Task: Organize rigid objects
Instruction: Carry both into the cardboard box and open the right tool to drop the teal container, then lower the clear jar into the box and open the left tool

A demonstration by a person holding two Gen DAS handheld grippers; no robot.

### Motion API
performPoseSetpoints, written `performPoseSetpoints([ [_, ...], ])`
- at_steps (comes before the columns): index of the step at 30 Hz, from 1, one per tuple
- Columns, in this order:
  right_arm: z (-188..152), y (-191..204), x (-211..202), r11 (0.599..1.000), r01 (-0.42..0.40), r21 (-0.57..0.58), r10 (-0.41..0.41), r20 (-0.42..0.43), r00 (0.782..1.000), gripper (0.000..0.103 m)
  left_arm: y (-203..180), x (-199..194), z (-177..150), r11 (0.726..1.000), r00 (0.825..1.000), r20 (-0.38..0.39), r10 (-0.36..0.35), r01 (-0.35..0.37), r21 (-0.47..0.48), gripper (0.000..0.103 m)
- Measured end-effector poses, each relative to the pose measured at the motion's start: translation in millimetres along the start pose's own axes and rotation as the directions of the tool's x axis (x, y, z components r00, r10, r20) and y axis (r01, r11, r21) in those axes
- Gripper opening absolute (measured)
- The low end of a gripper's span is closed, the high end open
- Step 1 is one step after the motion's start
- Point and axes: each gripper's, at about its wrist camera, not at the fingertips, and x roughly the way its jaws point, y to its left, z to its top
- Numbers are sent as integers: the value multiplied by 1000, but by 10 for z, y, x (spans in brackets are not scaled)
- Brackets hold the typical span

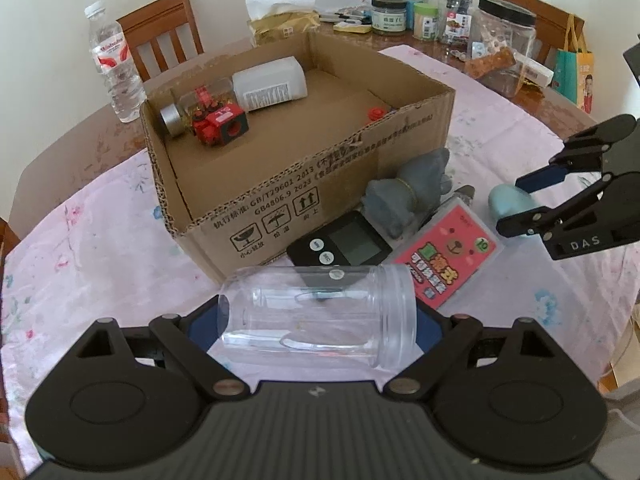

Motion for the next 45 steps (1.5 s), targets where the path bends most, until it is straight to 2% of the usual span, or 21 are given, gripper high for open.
performPoseSetpoints([
  [6,89,-40,-197,1000,-15,-27,16,24,1000,57,-25,-224,110,1000,1000,13,-14,14,-27,92],
  [10,244,-78,-394,998,-20,-54,24,74,997,57,-36,-366,186,1000,999,43,-1,2,-11,92],
  [19,894,-176,-703,992,-49,-120,73,208,975,57,58,-532,262,998,995,91,41,-37,-51,92],
  [22,1126,-159,-610,988,-57,-142,88,225,970,57,103,-560,264,996,993,97,61,-55,-66,92],
  [26,1409,-139,-329,984,-60,-169,95,206,974,57,171,-588,272,992,990,102,96,-87,-91,92],
  [34,1715,-162,228,983,-43,-180,71,151,986,57,256,-617,296,982,984,98,148,-135,-130,92],
  [35,1746,-181,272,985,-33,-168,60,157,986,60,267,-615,301,981,984,96,151,-137,-137,92],
  [36,1776,-205,300,988,-22,-151,48,171,984,77,277,-609,306,980,984,95,151,-137,-141,92],
  [38,1832,-247,337,991,-12,-132,35,171,985,96,293,-593,326,979,984,90,154,-140,-148,92],
  [42,1830,-282,223,992,-6,-125,32,204,979,103,304,-562,381,979,983,90,159,-145,-144,92],
  [45,1771,-270,131,993,15,-119,8,192,981,103,330,-538,461,980,983,100,156,-141,-138,92],
])
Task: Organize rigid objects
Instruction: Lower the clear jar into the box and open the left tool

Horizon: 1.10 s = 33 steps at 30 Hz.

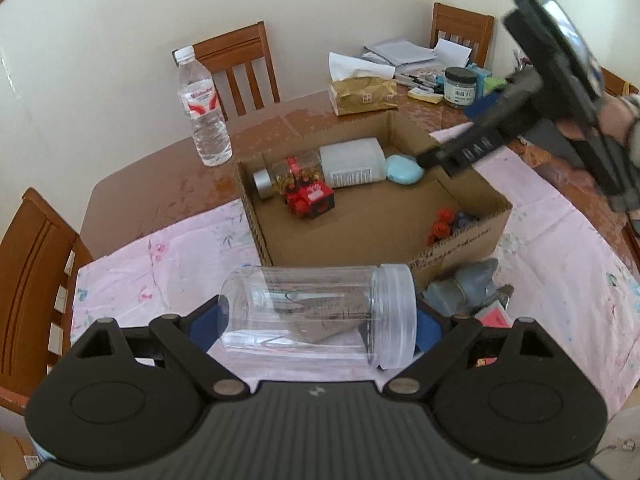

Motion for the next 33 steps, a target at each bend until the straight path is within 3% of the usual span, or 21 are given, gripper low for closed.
performPoseSetpoints([
  [8,-255,84,-421,998,40,56,-40,5,999,103,25,221,273,1000,1000,29,-10,10,1,92],
  [15,-493,132,-675,993,61,101,-61,-3,998,103,32,636,427,1000,1000,1,-13,13,-16,92],
  [30,-793,158,-754,988,75,135,-64,-84,994,103,72,983,472,999,1000,-31,3,-4,-47,92],
  [33,-812,202,-743,989,66,134,-53,-93,994,103,81,997,481,998,999,-18,35,-36,-57,96],
])
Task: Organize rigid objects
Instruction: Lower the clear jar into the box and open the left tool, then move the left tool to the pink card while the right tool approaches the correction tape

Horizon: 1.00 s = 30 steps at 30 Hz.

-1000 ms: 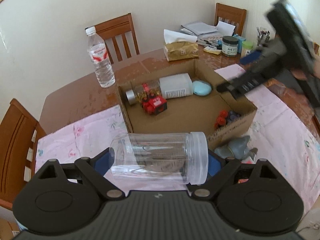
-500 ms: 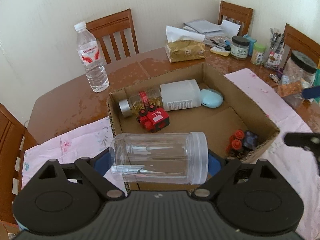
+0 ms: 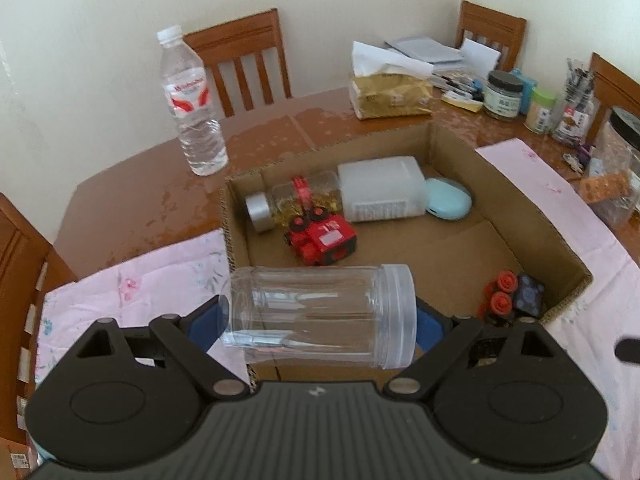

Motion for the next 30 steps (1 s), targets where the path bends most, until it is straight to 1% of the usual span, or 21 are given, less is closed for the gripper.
performPoseSetpoints([
  [1,-5,13,2,1000,-2,-1,2,-2,1000,103,-1,2,6,1000,1000,0,15,-15,-2,100],
  [2,-11,25,2,1000,-2,-2,2,-4,1000,103,0,-4,7,1000,1000,2,18,-18,-4,101],
  [4,-19,46,6,1000,-3,-1,3,-8,1000,103,4,-32,-2,1000,1000,8,-3,3,-19,101],
  [6,-32,63,1,1000,-1,1,1,-10,1000,103,-13,-60,-27,1000,1000,10,-9,9,-21,101],
  [8,-49,66,-10,1000,3,5,-3,-12,1000,103,-28,-71,-44,1000,1000,13,3,-3,-19,101],
  [12,-93,60,-37,1000,5,8,-4,-18,1000,103,-24,-104,-43,1000,1000,16,4,-4,-27,101],
  [19,-187,11,-67,1000,14,12,-14,-24,1000,103,-55,-262,-75,998,999,31,27,-25,-54,101],
  [24,-341,-12,30,1000,14,-9,-14,-62,998,103,-125,-404,-202,995,999,20,40,-38,-93,101],
  [30,-496,-61,121,999,-30,-25,28,-84,996,103,-186,-614,-435,985,997,-1,76,-75,-156,101],
])
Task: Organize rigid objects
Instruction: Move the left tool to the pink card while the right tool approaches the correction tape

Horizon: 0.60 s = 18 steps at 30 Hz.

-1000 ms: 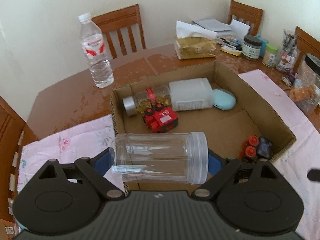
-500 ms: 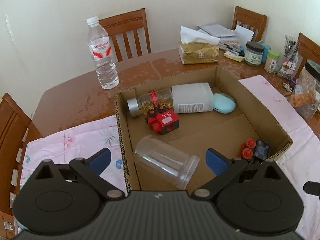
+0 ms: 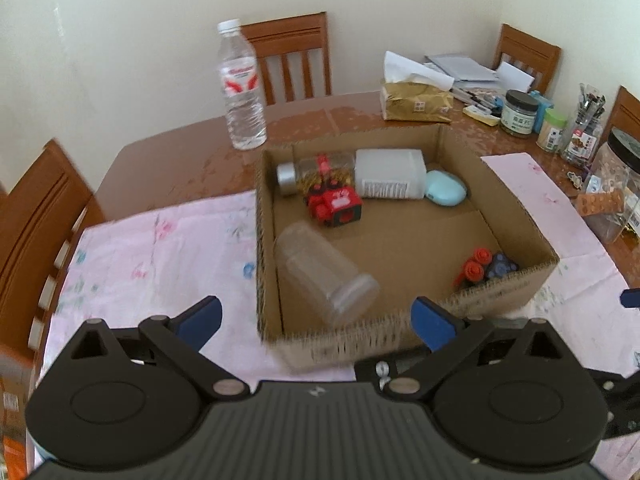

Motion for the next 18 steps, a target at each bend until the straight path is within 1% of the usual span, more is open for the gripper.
performPoseSetpoints([
  [6,-81,-40,167,999,-36,-20,36,-17,999,103,-55,-134,-251,998,999,-39,30,-32,-45,101],
  [12,-128,9,365,997,-64,-47,62,-45,997,103,-144,-166,-430,998,997,-77,26,-30,-54,101],
  [18,-101,111,445,993,-98,-58,95,-57,994,103,-140,-149,-524,997,995,-98,9,-17,-79,101],
])
